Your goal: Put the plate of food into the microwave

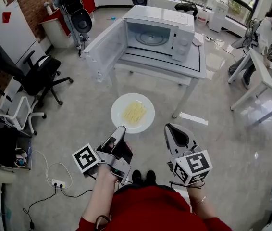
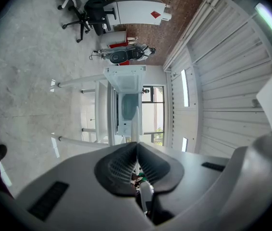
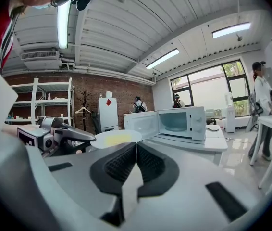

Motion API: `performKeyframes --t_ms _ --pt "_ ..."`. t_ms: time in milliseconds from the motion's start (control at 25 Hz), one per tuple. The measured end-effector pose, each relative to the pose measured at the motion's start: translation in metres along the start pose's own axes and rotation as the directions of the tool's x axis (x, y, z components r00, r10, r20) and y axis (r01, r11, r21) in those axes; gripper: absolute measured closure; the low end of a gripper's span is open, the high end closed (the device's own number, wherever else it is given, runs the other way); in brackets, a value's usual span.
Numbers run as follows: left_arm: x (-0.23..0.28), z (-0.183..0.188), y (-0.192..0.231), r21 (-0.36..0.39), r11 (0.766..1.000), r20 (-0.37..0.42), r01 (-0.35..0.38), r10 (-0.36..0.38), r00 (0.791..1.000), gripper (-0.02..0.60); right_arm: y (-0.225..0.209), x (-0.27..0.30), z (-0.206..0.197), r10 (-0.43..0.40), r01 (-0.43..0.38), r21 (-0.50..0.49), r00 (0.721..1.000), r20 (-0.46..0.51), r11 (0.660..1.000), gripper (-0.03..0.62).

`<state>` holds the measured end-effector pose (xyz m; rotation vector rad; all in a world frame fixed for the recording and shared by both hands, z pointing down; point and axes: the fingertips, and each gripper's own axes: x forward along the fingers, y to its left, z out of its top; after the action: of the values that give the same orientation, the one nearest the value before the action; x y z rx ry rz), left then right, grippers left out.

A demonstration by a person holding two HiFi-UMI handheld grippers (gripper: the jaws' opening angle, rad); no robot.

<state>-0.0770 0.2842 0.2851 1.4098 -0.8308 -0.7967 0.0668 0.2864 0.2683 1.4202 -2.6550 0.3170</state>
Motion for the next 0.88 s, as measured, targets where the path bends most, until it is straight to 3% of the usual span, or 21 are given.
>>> performKeyframes --t_ms 440,880 --pt "0.025 0.037 -0.009 0.041 0.999 -0.054 0.031 -0.029 0.998 0.563 -0.004 0.027 0.002 -0.083 0.082 -0.035 0.996 -0.024 0.996 0.579" --pt "0.087 0.067 0.001 0.006 1.0 -0.063 0.024 -0.023 0.998 0.563 -0.038 0.082 0.01 -0.098 0.098 -0.03 0.995 -0.023 0.995 0.579"
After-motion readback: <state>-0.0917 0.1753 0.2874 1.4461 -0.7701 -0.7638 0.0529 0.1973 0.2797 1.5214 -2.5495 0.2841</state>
